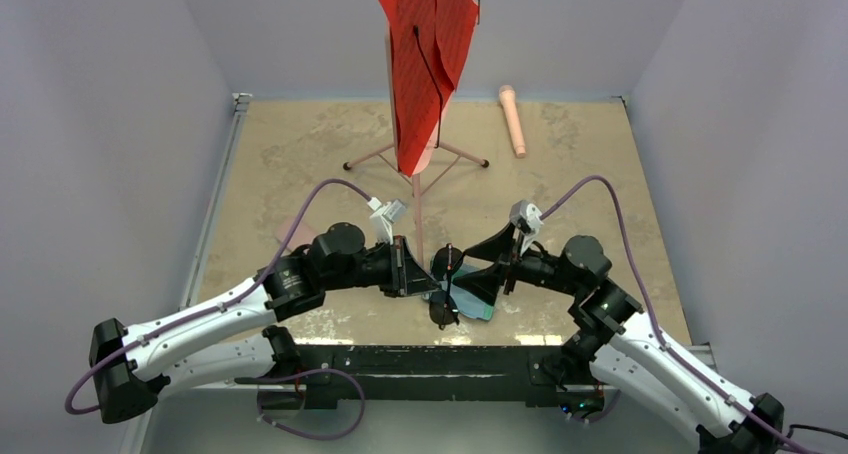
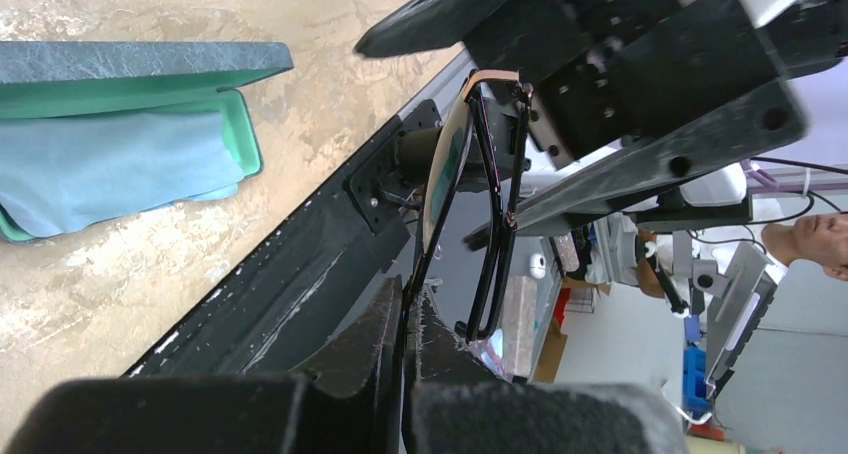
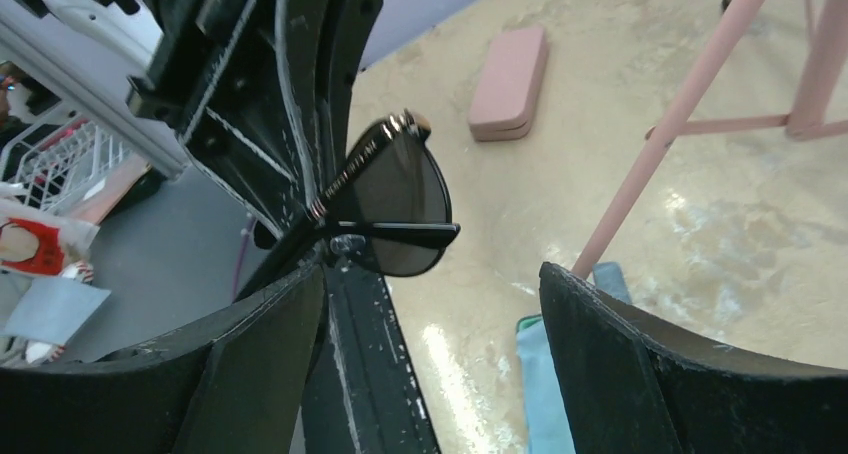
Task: Organize the sunglasses
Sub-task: Fold the right temple of the sunglasses with the sunglasses, then place the sunglasses in the sunglasses case.
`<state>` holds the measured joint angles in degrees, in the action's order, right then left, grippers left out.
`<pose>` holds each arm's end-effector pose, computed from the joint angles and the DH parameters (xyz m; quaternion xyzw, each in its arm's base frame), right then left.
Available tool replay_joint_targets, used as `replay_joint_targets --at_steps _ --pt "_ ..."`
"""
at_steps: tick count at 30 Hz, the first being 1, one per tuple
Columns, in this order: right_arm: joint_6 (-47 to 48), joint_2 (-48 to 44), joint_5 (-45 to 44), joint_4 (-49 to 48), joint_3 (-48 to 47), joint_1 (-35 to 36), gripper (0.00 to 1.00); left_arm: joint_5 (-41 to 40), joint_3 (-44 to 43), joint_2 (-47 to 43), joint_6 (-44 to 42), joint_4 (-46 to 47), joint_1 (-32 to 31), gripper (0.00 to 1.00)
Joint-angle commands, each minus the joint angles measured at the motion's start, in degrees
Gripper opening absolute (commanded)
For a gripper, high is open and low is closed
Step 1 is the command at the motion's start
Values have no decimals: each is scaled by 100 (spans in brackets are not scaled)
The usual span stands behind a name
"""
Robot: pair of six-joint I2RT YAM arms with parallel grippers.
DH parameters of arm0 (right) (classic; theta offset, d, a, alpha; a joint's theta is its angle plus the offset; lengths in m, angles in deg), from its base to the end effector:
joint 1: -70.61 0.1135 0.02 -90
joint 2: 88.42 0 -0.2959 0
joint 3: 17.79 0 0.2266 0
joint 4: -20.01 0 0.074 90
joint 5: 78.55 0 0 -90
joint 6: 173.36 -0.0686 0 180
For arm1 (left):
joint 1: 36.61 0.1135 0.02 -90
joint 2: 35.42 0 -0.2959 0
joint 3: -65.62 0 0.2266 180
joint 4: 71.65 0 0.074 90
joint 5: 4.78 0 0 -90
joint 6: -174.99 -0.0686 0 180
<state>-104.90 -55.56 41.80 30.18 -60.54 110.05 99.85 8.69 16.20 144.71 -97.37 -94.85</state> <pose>0.0767 0.1080 0.3123 -0.2888 0.6471 0.5053 0.4925 0.0871 -0.1736 0.3175 0.0621 0.8154 -0.5389 0.2021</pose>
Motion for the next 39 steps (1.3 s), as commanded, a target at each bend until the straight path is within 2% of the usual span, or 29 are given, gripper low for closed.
replay_joint_targets --at_steps 1,6,10,13,18,21,24,30,34,39 --pt "-327 -44 230 -956 244 135 83 -80 -131 -96 169 434 23 0" --pt "-165 -190 -267 -417 79 178 83 -83 -314 -8 -228 203 23 0" --pt "-267 -692 -1246 544 -199 178 85 -496 -691 167 -1842 -464 23 0" --pt "-522 -1081 -2201 1581 -423 178 87 -867 -881 311 -2657 -884 23 0" --pt "-1123 -1548 -3322 2767 -638 178 87 -475 -813 446 -4013 -872 14 0" --pt "-1530 -1679 -4194 3401 -817 178 87 -561 -847 699 -4459 -900 6 0" --pt "-1619 -1665 -4856 3954 -982 178 89 -231 -732 848 -5177 -843 -214 0" --pt "-1547 -1617 -5110 4106 -988 174 90 -400 -346 904 -5700 -478 -546 0" --pt "-1491 -1616 -5135 4088 -935 178 90 -148 -314 1031 -6230 -508 -688 0" --pt "-1405 -1616 -5226 4126 -917 178 91 -688 -439 1244 -6391 -319 -822 0"
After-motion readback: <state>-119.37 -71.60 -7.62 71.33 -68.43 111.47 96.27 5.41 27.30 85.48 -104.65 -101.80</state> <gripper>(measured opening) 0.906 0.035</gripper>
